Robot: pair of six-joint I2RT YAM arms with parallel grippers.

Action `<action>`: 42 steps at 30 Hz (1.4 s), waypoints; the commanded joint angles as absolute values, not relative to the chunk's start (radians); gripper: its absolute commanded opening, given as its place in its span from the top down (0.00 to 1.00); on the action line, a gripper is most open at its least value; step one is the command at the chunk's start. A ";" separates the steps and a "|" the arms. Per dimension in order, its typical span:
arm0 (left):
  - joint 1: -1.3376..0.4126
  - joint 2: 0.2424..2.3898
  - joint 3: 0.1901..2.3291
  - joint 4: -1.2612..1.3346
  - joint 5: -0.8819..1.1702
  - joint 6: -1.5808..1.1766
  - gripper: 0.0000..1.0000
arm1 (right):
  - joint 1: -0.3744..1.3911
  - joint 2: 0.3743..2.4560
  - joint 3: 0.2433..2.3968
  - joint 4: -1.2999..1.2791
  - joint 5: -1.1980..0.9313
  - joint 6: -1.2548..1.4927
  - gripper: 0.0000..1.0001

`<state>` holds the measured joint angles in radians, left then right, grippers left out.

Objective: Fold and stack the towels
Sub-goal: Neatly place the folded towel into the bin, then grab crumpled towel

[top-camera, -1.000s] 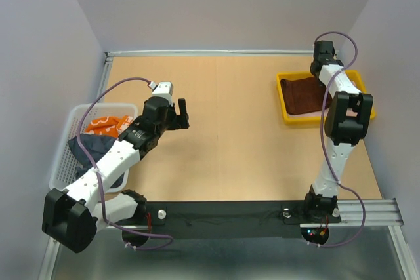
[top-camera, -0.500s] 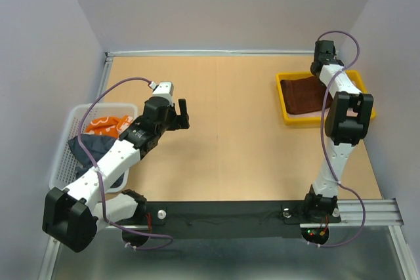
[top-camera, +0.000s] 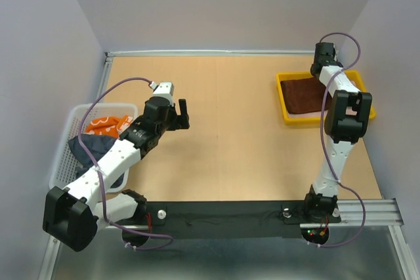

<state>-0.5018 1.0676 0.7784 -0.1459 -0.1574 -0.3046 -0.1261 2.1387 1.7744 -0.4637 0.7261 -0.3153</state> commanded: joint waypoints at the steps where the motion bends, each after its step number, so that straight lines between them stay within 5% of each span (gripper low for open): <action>1: -0.499 1.075 0.772 -0.106 -0.158 -0.296 0.04 | -0.155 2.190 1.813 -0.407 0.781 -0.262 0.82; 3: -0.497 1.077 0.773 -0.103 -0.158 -0.295 0.04 | -0.167 2.212 1.824 -0.403 0.796 -0.241 0.72; 4: -0.495 1.078 0.773 -0.104 -0.158 -0.295 0.04 | -0.172 2.220 1.827 -0.399 0.837 -0.223 0.55; 7: -0.480 1.074 0.775 -0.098 -0.153 -0.293 0.04 | -0.192 2.232 1.854 -0.391 0.899 -0.180 0.33; 13: -0.443 1.055 0.769 -0.084 -0.135 -0.293 0.04 | -0.222 2.182 1.861 -0.390 1.043 -0.059 0.16; 18: -0.407 1.028 0.767 -0.080 -0.123 -0.299 0.04 | -0.222 1.984 1.735 -0.391 0.935 0.078 0.10; 28: -0.390 1.015 0.890 -0.234 -0.276 -0.419 0.01 | -0.221 1.393 1.287 -0.403 0.198 0.276 0.04; 34: -0.256 1.043 0.985 -0.443 -0.452 -0.486 0.01 | -0.152 1.298 1.172 -0.428 -0.167 0.325 0.00; 42: -0.008 0.957 0.901 -0.558 -0.480 -0.607 0.05 | 0.064 1.293 1.077 -0.422 -0.230 0.276 0.00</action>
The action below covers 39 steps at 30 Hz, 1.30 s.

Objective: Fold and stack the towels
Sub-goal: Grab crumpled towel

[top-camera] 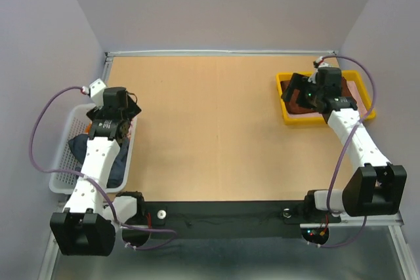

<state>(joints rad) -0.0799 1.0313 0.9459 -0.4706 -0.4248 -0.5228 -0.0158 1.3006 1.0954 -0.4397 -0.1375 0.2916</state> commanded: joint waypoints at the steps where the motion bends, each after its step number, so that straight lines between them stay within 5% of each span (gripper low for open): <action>1: 0.018 0.953 0.893 -0.561 -0.471 -0.618 0.05 | 0.095 1.296 1.074 -0.420 -0.230 0.272 0.00; 16: 0.114 1.052 0.703 -0.623 -0.376 -0.850 0.07 | 0.152 1.252 1.020 -0.382 -0.252 0.247 0.00; 17: 0.115 1.061 0.701 -0.621 -0.371 -0.865 0.10 | 0.152 1.247 1.014 -0.380 -0.252 0.248 0.00; 21: 0.115 1.075 0.718 -0.612 -0.371 -0.868 0.69 | 0.153 1.232 1.005 -0.376 -0.244 0.245 0.00; 24: 0.114 1.054 0.791 -0.661 -0.425 -0.830 0.91 | 0.152 1.223 1.005 -0.376 -0.242 0.247 0.00; 33: 0.068 1.043 1.257 -0.753 -0.537 -0.746 1.00 | 0.152 1.206 1.017 -0.377 -0.261 0.259 0.00; 39: -0.259 1.254 1.726 -0.742 -0.572 -0.671 1.00 | 0.152 1.189 1.025 -0.377 -0.262 0.271 0.00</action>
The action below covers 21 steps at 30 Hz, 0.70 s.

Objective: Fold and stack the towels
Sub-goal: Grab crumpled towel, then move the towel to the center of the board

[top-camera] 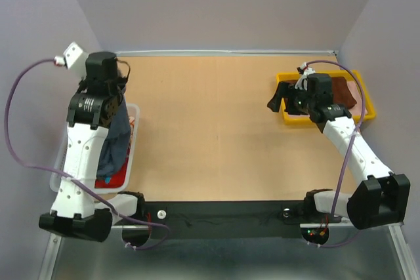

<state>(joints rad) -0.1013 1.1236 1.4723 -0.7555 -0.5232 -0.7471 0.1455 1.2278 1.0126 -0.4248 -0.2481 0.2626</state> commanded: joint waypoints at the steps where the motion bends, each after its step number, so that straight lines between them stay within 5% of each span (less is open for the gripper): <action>1: -0.305 1.300 1.814 -0.749 -0.578 -0.654 1.00 | 0.152 1.187 1.026 -0.377 -0.261 0.275 0.00; 6: -0.553 1.625 2.493 -0.753 -0.589 -0.458 1.00 | 0.152 1.164 1.048 -0.379 -0.258 0.285 0.00; 9: -0.650 1.623 2.528 -0.620 -0.569 -0.365 1.00 | 0.152 1.132 1.051 -0.377 -0.238 0.287 0.00; 14: -0.814 1.412 2.018 -0.258 -0.549 -0.311 1.00 | 0.150 1.077 1.049 -0.377 -0.218 0.272 0.00; 17: -0.847 1.254 1.667 -0.147 -0.549 -0.391 0.89 | 0.152 1.052 1.036 -0.379 -0.209 0.264 0.00; 20: -0.857 1.103 1.325 -0.123 -0.545 -0.484 0.68 | 0.152 1.037 1.017 -0.380 -0.221 0.262 0.00; 21: -0.865 1.024 1.152 -0.126 -0.538 -0.574 0.54 | 0.152 1.028 1.005 -0.380 -0.238 0.261 0.00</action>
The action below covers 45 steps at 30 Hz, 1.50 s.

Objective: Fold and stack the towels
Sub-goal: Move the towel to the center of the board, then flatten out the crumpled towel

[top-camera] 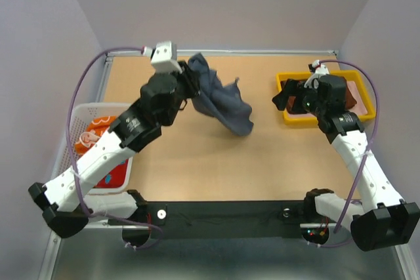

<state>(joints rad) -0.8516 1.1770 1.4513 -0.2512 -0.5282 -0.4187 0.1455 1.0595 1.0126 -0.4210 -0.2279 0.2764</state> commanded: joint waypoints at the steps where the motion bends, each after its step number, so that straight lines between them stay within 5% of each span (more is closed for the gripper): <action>1: -0.873 0.984 1.072 -0.127 -0.522 -0.616 0.47 | 0.152 1.023 0.996 -0.380 -0.251 0.261 0.00; 4: -0.951 0.823 0.796 -0.132 -0.442 -0.754 0.27 | 0.152 1.023 0.967 -0.385 -0.304 0.250 0.00; 12: -1.124 0.695 0.595 -0.258 -0.443 -0.911 0.18 | 0.175 1.161 0.919 -0.402 -0.358 0.253 0.11; 20: -1.091 1.259 1.009 -0.322 -0.569 -0.646 0.21 | 0.253 1.348 0.879 -0.405 -0.224 0.284 0.32; 25: -0.994 1.586 1.244 -0.238 -0.422 -0.474 0.23 | 0.262 1.390 0.830 -0.405 -0.129 0.291 0.44; 45: -0.835 2.152 1.735 -0.204 -0.166 -0.301 0.37 | 0.265 1.430 0.799 -0.362 -0.169 0.325 0.52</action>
<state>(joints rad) -0.8482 2.1216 1.6588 -0.2058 -0.1932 -0.3420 0.2569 1.4185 0.8024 -0.4061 -0.1535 0.3145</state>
